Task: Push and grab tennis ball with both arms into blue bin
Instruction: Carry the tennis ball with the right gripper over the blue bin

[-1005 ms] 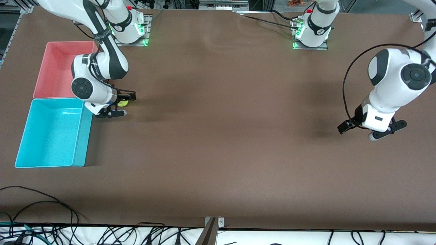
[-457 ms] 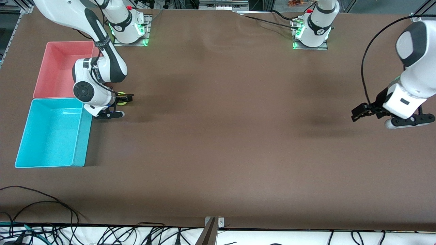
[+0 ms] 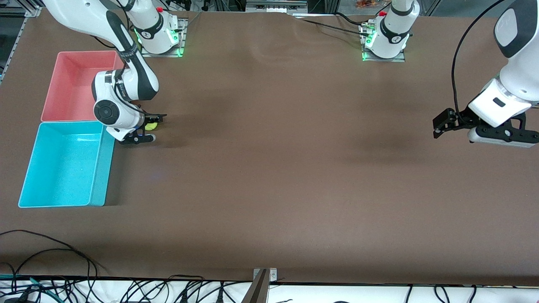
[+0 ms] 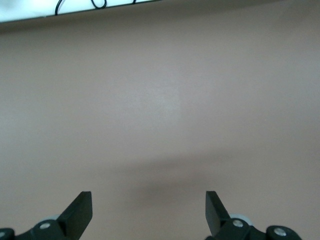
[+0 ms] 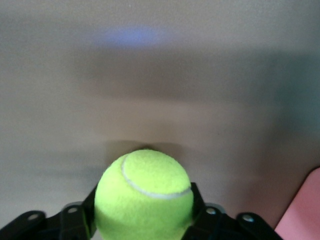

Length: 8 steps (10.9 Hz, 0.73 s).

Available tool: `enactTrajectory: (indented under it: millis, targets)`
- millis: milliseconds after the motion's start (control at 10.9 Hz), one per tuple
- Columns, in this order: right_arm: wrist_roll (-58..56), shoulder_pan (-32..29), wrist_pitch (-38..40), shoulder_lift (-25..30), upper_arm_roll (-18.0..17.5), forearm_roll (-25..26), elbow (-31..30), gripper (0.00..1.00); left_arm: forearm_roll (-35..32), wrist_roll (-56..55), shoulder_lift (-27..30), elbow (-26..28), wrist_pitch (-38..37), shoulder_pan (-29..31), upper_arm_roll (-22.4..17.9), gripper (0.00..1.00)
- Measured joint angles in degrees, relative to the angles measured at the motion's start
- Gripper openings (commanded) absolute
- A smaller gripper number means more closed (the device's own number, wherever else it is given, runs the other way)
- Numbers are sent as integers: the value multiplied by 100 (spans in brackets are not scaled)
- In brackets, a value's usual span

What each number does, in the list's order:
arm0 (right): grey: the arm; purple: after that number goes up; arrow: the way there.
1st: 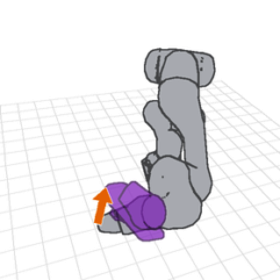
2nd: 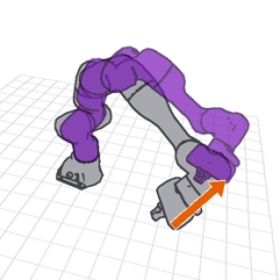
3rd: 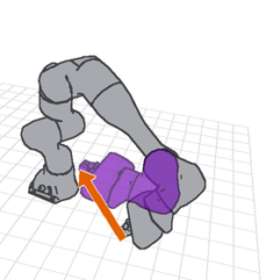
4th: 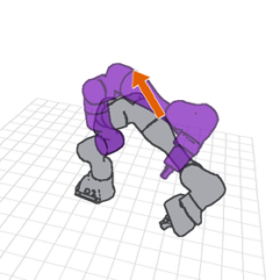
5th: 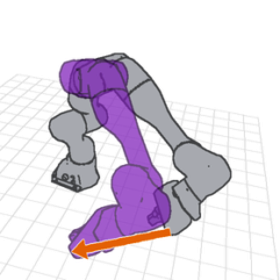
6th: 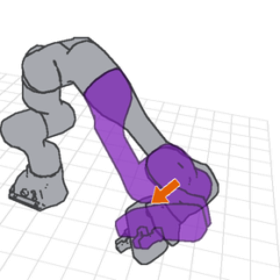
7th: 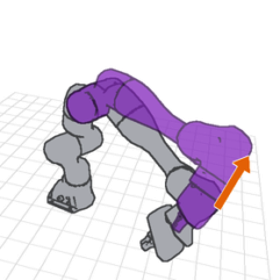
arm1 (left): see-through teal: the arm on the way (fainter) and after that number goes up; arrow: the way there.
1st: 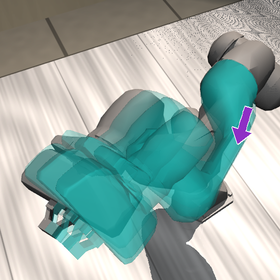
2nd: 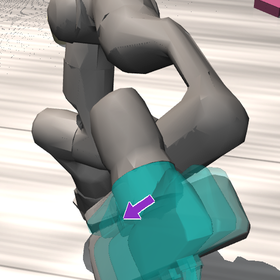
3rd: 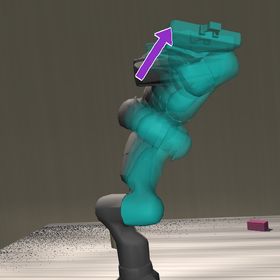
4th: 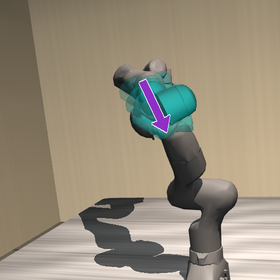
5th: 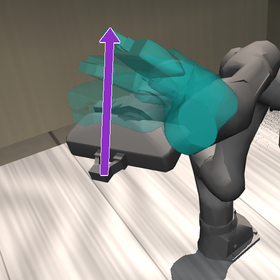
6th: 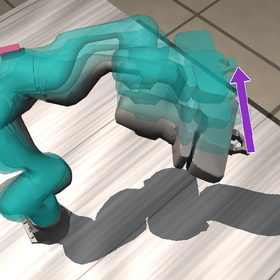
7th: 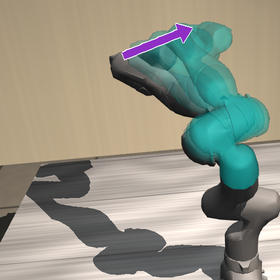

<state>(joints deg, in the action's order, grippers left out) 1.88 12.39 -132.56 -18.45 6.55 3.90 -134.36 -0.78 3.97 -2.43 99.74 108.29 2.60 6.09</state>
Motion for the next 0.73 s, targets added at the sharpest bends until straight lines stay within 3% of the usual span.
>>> enactTrajectory:
  millis: [183, 365, 731]
  targets:
    - [6, 6, -36, 9, -1, 0, 50, 22, 0, 495, 104, -175, -211, -627, -632, 100]
    - [6, 19, -22, 19, -2, 0, 266, 22, 4, 812, 144, -454, -535, -687, -714, 100]
    - [-225, -103, 1884, 103, 28, 6, 1924, 23, 5, 930, 143, -602, -807, -655, -752, 100]
